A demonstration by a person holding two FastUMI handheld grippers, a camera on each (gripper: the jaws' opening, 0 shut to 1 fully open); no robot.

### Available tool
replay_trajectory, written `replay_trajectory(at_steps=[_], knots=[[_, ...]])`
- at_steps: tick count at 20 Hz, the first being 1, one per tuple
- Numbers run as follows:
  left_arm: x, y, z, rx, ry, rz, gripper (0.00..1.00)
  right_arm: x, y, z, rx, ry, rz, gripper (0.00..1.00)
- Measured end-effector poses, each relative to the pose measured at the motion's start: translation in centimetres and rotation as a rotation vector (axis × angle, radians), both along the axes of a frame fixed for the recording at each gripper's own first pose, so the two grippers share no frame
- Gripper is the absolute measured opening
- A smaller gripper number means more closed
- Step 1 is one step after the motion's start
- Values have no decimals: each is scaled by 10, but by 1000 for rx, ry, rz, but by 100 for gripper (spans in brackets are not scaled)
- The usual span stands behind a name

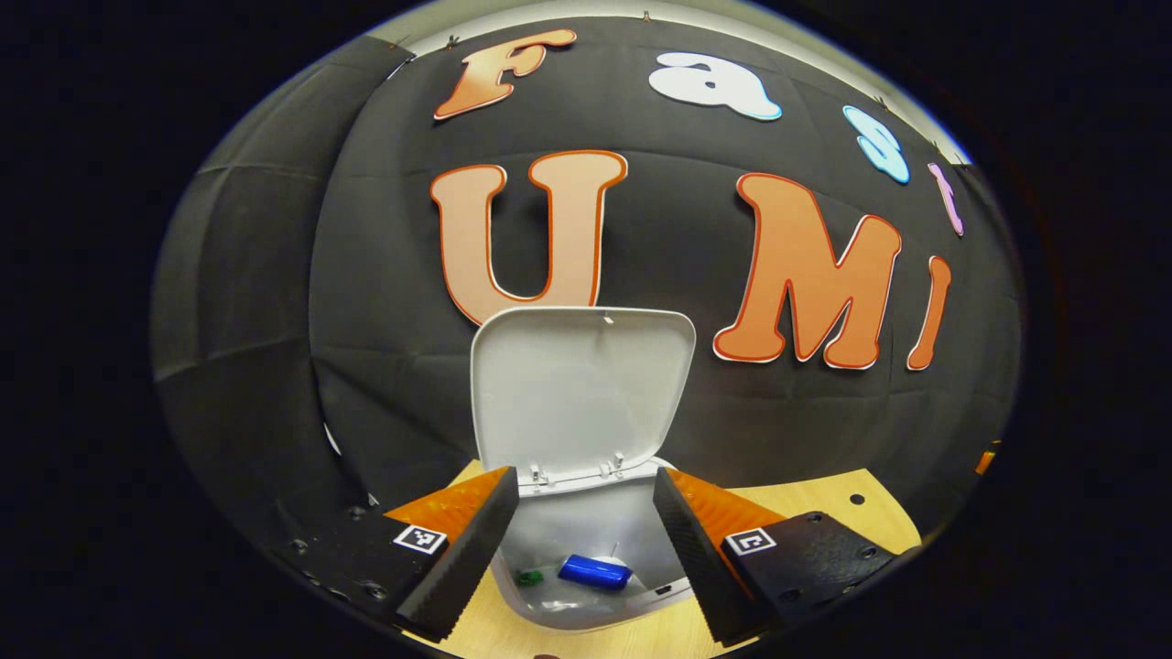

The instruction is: Press the lid of the desktop garbage bin to open it, pick up the crumpled paper on the desktop and throw it into the bin, then pick up the pop can on the desktop and drop it into the bin, and finally close the garbage bin lid.

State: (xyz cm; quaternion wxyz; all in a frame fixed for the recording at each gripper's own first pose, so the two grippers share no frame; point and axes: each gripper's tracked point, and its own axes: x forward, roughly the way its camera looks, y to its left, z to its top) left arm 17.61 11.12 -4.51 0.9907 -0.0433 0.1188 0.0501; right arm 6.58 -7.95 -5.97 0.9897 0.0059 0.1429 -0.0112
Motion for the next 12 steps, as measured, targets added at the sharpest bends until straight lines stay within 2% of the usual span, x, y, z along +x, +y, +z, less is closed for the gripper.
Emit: replay_trajectory(at_steps=[6,10,11,12], knots=[[-10,10,39,55,-6,15,94,2,10,2,18,-3,25,97],[-10,18,64,42,-20,33,94,2,13,6,21,-9,36,100],[-8,20,71,30,-21,38,94,2,14,6,24,-10,38,97],[-6,21,79,10,-26,40,94,3,14,8,27,-12,39,100]])
